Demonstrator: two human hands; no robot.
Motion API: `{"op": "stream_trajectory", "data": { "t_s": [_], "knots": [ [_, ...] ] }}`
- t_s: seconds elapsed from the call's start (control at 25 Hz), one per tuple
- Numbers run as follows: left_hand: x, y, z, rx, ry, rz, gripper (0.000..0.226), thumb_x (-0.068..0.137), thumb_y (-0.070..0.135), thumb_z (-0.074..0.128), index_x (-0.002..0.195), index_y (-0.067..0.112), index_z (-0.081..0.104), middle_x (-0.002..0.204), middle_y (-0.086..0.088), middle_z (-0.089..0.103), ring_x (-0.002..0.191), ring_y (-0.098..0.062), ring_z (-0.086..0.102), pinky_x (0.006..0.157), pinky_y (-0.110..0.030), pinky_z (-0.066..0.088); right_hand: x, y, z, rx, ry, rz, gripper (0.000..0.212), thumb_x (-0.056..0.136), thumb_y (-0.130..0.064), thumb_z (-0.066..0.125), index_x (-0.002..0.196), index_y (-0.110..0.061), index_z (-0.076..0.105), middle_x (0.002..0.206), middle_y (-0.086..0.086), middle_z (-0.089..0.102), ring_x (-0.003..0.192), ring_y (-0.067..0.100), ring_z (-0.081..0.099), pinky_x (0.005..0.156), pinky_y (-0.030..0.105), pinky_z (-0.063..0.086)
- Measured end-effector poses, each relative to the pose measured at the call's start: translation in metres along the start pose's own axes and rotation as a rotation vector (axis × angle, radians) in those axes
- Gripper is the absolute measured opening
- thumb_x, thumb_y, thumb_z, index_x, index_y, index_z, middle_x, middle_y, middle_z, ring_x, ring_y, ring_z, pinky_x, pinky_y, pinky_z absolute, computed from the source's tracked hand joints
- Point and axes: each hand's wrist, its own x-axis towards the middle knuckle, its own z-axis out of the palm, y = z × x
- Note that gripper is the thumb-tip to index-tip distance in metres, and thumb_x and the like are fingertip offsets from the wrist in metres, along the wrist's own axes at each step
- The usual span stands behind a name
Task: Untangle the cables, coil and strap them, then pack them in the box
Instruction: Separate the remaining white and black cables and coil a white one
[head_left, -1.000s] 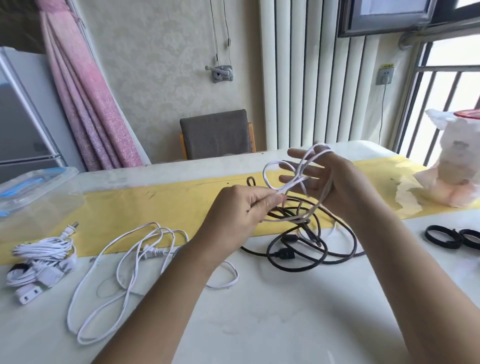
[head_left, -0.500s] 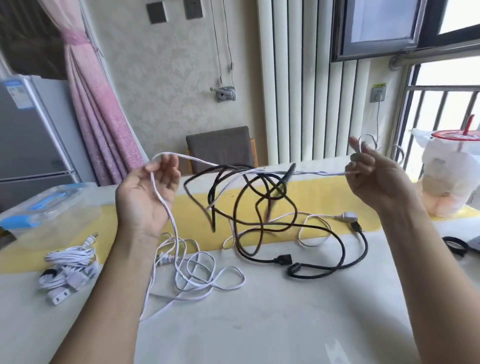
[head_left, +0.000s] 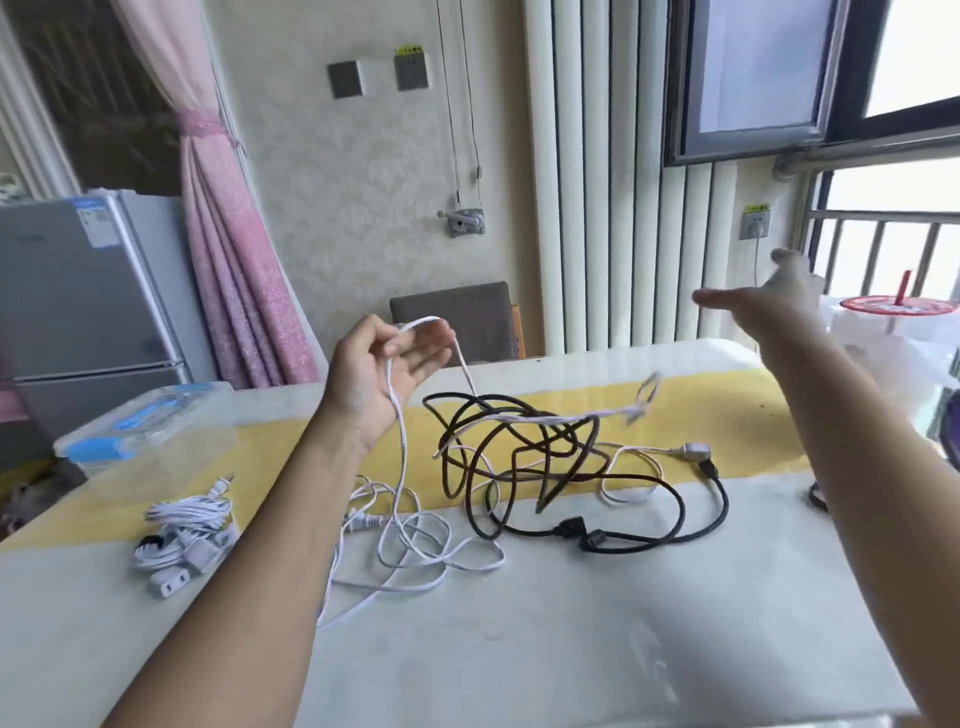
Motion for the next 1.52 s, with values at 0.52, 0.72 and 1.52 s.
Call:
{"op": "stream_trajectory", "data": {
  "t_s": [0.52,0.72,1.52],
  "knots": [
    [-0.009,0.009,0.064,0.071,-0.224,0.058,0.030,0.064,0.013,0.035,0.034,0.013,0.039,0.068,-0.018,0.068,0.078,-0.026,0.068,0.077,-0.031,0.057,-0.071,0.011,0.080,-0.197,-0.620,-0.155,0.032,0.087,-0.027,0.066,0.068,-0.002,0.065,0.059,0.006,0.062,0.046,0.012,0.053,0.050,0.023,0.049],
    [-0.014,0.042,0.033,-0.316,-0.022,0.294,0.023,0.062,0.012,0.038,0.039,0.014,0.039,0.050,-0.009,0.057,0.066,-0.025,0.066,0.074,-0.031,0.057,-0.037,0.037,0.068,-0.508,-0.327,-0.129,0.069,0.082,-0.070,0.049,0.051,-0.009,0.051,0.042,0.001,0.053,0.052,0.018,0.051,0.048,0.027,0.037],
    [0.003,-0.098,0.022,1.460,-0.273,-0.046,0.037,0.099,0.040,0.043,0.087,0.009,0.060,0.073,0.002,0.054,0.073,-0.015,0.051,0.064,-0.031,0.035,-0.069,0.047,0.106,-0.385,-0.802,-0.681,0.022,0.087,-0.017,0.059,0.075,0.001,0.059,0.059,0.005,0.054,0.056,0.022,0.041,0.058,0.032,0.037]
  ]
}}
